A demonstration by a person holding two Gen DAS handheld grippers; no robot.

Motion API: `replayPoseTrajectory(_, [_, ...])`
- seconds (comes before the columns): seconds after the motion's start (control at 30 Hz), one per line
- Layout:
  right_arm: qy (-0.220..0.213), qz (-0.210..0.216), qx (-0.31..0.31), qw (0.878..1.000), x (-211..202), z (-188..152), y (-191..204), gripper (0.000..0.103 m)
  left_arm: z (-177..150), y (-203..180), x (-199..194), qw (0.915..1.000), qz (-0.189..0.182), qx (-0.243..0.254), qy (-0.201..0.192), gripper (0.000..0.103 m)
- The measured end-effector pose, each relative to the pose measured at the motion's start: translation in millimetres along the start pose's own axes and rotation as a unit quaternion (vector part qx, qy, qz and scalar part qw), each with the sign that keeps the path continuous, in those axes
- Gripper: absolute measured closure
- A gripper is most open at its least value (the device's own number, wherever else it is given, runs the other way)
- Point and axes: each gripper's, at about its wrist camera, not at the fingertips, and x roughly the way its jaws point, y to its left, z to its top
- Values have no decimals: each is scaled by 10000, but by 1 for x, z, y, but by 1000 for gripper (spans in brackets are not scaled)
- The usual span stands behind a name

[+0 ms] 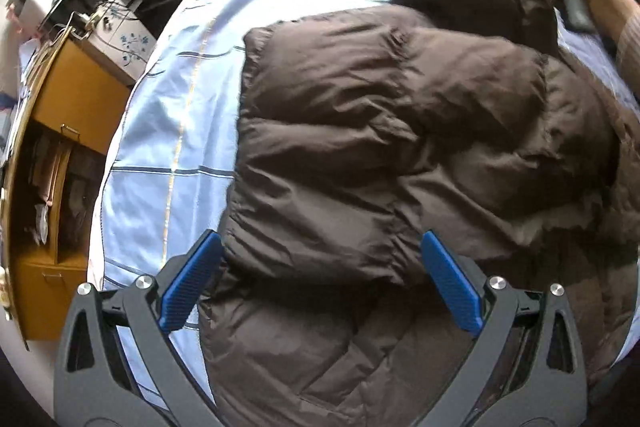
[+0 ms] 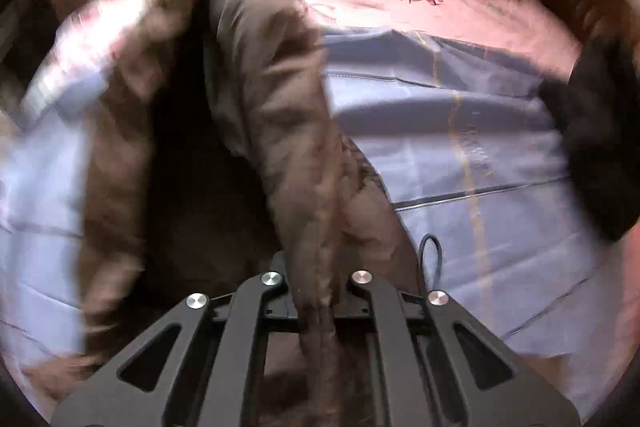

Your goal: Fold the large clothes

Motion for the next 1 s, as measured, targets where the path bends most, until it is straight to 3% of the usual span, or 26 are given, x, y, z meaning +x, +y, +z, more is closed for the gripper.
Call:
replayPoseTrajectory(0.1, [-783,891,-35,9929,-72,-10,-19,99,-1,5,-9,9998,-103,-176,-72,2])
replayPoseTrajectory(0.23, [-1432,2225,-649,9622,-179,-60,-37,99,-4,22,-31,9987,-12,-412,-287,2])
replayPoseTrajectory(0.33, [-1437,2772,-1164,9429,-244,-131,-52,99,-9,49,-50,9948,-131,-902,-457,2])
replayPoseTrajectory(0.47, [-1116,3110,-1746,9276,-288,-228,-78,98,-19,87,-67,9845,-309,-1612,-609,2])
replayPoseTrajectory(0.57, [-422,2927,-2204,9295,-276,-288,-99,98,-24,101,-70,9778,-531,-1935,-606,2])
replayPoseTrajectory(0.6, [-26,2621,-2308,9370,-260,-301,-106,97,-26,99,-71,9767,-589,-1976,-602,2])
replayPoseTrajectory(0.67, [226,1929,-2195,9561,-235,-312,-119,97,-25,90,-74,9776,-659,-1894,-637,2])
replayPoseTrajectory(0.73, [342,1793,-1871,9652,-228,-311,-130,97,-23,77,-78,9815,-585,-1686,-700,2])
replayPoseTrajectory(0.8, [432,1726,-1700,9693,-228,-310,-134,97,-21,56,-84,9853,-512,-1397,-839,2])
replayPoseTrajectory(0.87, [312,1678,-1921,9664,-240,-313,-128,96,-19,40,-87,9874,-543,-1173,-915,2])
replayPoseTrajectory(1.0, [-336,1435,-2807,9484,-265,-318,-101,94,-14,-1,-79,9917,-822,-637,-753,2])
